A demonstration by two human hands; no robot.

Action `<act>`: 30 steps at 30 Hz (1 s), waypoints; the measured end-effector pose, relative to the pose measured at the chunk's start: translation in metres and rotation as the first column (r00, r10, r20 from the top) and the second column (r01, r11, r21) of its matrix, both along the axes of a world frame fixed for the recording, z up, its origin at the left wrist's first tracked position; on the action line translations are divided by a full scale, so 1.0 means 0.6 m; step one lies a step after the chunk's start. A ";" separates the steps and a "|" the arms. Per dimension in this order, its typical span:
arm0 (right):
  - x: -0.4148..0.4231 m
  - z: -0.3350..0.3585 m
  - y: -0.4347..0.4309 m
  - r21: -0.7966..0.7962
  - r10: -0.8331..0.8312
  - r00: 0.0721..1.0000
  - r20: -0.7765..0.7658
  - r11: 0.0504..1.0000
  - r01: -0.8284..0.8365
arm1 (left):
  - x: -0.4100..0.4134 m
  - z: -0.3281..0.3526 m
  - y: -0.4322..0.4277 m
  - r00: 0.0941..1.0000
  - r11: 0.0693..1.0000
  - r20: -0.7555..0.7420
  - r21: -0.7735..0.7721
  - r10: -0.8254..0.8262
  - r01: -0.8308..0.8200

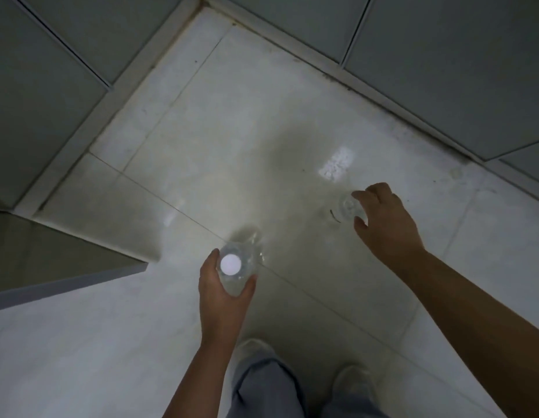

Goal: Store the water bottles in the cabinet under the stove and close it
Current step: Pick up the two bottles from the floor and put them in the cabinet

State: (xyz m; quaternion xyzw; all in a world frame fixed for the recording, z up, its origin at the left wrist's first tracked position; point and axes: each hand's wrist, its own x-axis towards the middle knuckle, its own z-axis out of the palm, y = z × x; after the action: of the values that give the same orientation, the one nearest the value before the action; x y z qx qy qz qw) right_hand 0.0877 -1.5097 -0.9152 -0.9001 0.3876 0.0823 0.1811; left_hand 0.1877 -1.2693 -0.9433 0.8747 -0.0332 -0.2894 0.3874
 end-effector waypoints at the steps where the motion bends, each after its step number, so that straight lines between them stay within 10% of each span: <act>1: 0.003 -0.005 0.000 0.005 -0.006 1.000 0.016 1.000 0.006 | 0.002 -0.008 -0.001 1.000 1.000 -0.016 -0.011 0.007 -0.007; 14: 0.028 0.047 0.023 0.183 -0.059 0.998 0.033 0.982 0.052 | -0.002 0.046 -0.039 0.978 0.982 -0.104 -0.040 0.179 -0.184; 30: 0.026 0.596 0.081 0.214 0.036 0.948 0.317 0.971 -0.108 | -0.038 0.596 -0.018 0.955 0.950 0.047 -0.130 0.292 -0.284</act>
State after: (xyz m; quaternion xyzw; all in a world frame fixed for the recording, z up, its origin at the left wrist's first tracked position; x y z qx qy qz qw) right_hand 0.1034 -1.4609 -0.5579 -0.8886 0.3089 -0.0097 0.3390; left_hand 0.1648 -1.2804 -0.5855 0.8540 0.0646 -0.1984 0.4766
